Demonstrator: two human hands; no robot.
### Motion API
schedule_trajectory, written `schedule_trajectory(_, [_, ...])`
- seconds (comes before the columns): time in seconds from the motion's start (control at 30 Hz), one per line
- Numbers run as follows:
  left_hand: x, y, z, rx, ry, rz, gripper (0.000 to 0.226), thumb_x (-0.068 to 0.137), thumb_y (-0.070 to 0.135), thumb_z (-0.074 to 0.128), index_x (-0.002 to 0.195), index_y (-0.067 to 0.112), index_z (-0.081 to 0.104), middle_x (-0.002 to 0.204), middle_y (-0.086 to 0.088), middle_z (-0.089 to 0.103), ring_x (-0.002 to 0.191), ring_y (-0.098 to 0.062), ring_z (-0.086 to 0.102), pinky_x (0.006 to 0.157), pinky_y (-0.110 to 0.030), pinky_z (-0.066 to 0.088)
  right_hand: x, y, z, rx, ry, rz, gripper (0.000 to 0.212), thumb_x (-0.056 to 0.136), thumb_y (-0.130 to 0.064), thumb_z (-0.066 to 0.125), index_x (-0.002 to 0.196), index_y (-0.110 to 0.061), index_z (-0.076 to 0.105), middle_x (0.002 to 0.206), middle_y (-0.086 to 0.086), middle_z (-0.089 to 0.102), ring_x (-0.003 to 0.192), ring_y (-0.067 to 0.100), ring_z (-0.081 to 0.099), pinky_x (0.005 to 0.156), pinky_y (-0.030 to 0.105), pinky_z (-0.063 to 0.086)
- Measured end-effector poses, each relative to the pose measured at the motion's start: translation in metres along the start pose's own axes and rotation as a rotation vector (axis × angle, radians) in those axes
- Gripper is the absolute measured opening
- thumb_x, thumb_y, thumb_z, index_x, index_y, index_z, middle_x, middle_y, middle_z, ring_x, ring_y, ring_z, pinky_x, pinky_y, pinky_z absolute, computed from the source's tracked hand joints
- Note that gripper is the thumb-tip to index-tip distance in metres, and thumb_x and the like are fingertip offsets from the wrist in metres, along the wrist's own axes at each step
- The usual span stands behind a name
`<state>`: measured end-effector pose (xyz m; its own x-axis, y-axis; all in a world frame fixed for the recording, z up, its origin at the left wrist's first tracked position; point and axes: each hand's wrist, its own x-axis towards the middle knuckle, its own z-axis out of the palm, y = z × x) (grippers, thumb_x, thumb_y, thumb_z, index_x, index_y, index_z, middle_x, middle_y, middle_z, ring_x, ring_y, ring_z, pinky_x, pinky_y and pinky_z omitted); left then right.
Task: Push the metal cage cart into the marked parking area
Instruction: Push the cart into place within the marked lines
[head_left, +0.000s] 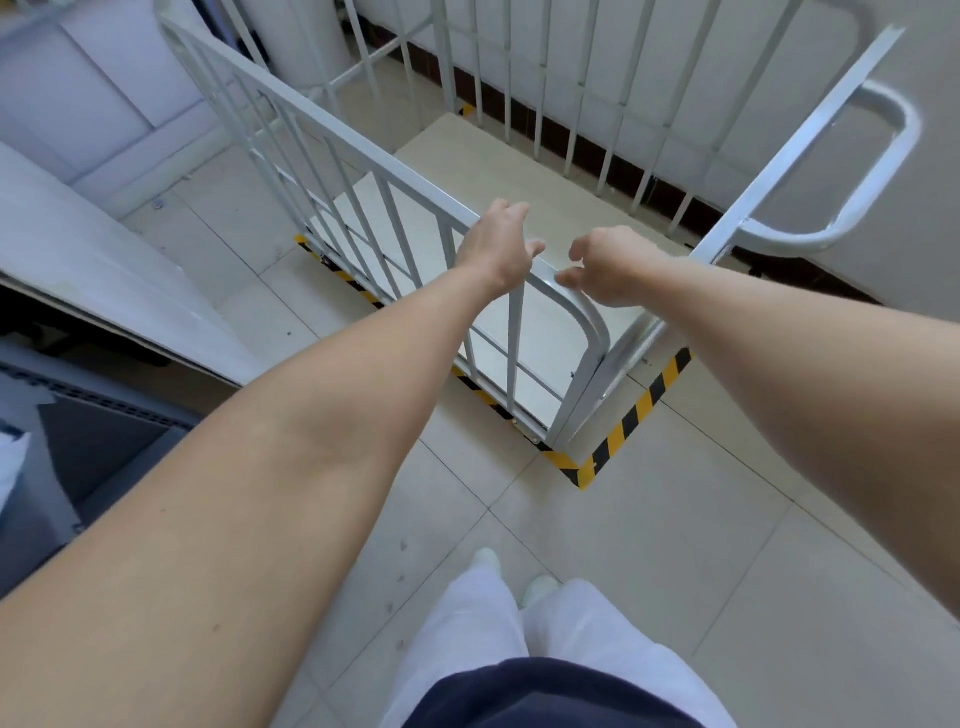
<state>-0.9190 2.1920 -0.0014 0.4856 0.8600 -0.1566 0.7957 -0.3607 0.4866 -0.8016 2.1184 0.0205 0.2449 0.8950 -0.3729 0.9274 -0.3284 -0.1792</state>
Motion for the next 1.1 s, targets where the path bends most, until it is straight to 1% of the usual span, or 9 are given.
schedule_trajectory(0.2, [-0.020, 0.020, -0.033, -0.049, 0.055, -0.014, 0.054, 0.095, 0.029, 0.054, 0.144, 0.009, 0.039, 0.147, -0.011, 0.040, 0.135, -0.027, 0.041, 0.112, -0.038, 0.034, -0.006, -0.013, -0.035, 0.074, 0.100, -0.130, 0.051, 0.096, -0.043, 0.046, 0.131, -0.006, 0.053, 0.128, 0.015, 0.058, 0.116, 0.033, 0.056, 0.094, 0.040, 0.047])
schedule_trajectory(0.33, [-0.026, 0.042, -0.060, -0.188, 0.170, -0.083, 0.055, 0.093, 0.029, 0.057, 0.142, 0.009, 0.042, 0.144, -0.010, 0.046, 0.132, -0.024, 0.045, 0.110, -0.036, 0.036, -0.013, -0.006, -0.064, 0.134, 0.167, -0.254, 0.053, 0.096, -0.044, 0.047, 0.135, -0.007, 0.050, 0.131, 0.014, 0.056, 0.117, 0.031, 0.055, 0.094, 0.038, 0.045])
schedule_trajectory(0.4, [-0.031, 0.058, -0.062, -0.252, 0.243, -0.120, 0.055, 0.093, 0.029, 0.058, 0.141, 0.009, 0.043, 0.142, -0.009, 0.049, 0.130, -0.023, 0.046, 0.110, -0.036, 0.037, -0.018, 0.007, -0.073, 0.129, 0.170, -0.320, 0.053, 0.096, -0.043, 0.047, 0.136, -0.008, 0.049, 0.133, 0.014, 0.055, 0.119, 0.030, 0.054, 0.095, 0.037, 0.044])
schedule_trajectory(0.5, [-0.042, 0.088, -0.045, -0.350, 0.325, -0.183, 0.056, 0.092, 0.030, 0.059, 0.141, 0.010, 0.043, 0.141, -0.009, 0.050, 0.131, -0.022, 0.046, 0.111, -0.035, 0.037, -0.030, 0.039, -0.078, 0.081, 0.133, -0.405, 0.055, 0.096, -0.043, 0.047, 0.139, -0.008, 0.046, 0.137, 0.013, 0.053, 0.124, 0.029, 0.051, 0.100, 0.037, 0.042])
schedule_trajectory(0.7, [-0.074, 0.148, 0.012, -0.443, 0.421, -0.292, 0.054, 0.092, 0.028, 0.060, 0.140, 0.008, 0.046, 0.141, -0.009, 0.051, 0.133, -0.021, 0.045, 0.112, -0.032, 0.034, -0.055, 0.112, -0.079, 0.031, 0.099, -0.490, 0.055, 0.096, -0.045, 0.047, 0.137, -0.008, 0.047, 0.135, 0.014, 0.054, 0.122, 0.030, 0.052, 0.098, 0.036, 0.041])
schedule_trajectory(0.87, [-0.102, 0.185, 0.043, -0.426, 0.394, -0.371, 0.054, 0.093, 0.028, 0.058, 0.141, 0.007, 0.045, 0.143, -0.010, 0.049, 0.133, -0.023, 0.045, 0.112, -0.033, 0.033, -0.078, 0.152, -0.070, 0.010, 0.054, -0.525, 0.053, 0.096, -0.044, 0.048, 0.136, -0.009, 0.047, 0.134, 0.015, 0.054, 0.122, 0.032, 0.051, 0.097, 0.036, 0.041])
schedule_trajectory(1.0, [-0.116, 0.209, 0.068, -0.368, 0.369, -0.380, 0.052, 0.094, 0.026, 0.056, 0.141, 0.006, 0.044, 0.146, -0.009, 0.047, 0.135, -0.022, 0.042, 0.113, -0.032, 0.032, -0.093, 0.186, -0.067, -0.008, 0.064, -0.525, 0.054, 0.096, -0.043, 0.047, 0.138, -0.008, 0.046, 0.134, 0.016, 0.054, 0.120, 0.032, 0.053, 0.096, 0.037, 0.043])
schedule_trajectory(1.1, [-0.124, 0.226, 0.091, -0.323, 0.346, -0.393, 0.051, 0.094, 0.025, 0.056, 0.140, 0.006, 0.044, 0.146, -0.010, 0.046, 0.136, -0.022, 0.042, 0.114, -0.030, 0.030, -0.100, 0.213, -0.066, -0.055, 0.085, -0.524, 0.052, 0.096, -0.042, 0.047, 0.134, -0.006, 0.049, 0.130, 0.017, 0.055, 0.115, 0.032, 0.054, 0.093, 0.039, 0.044])
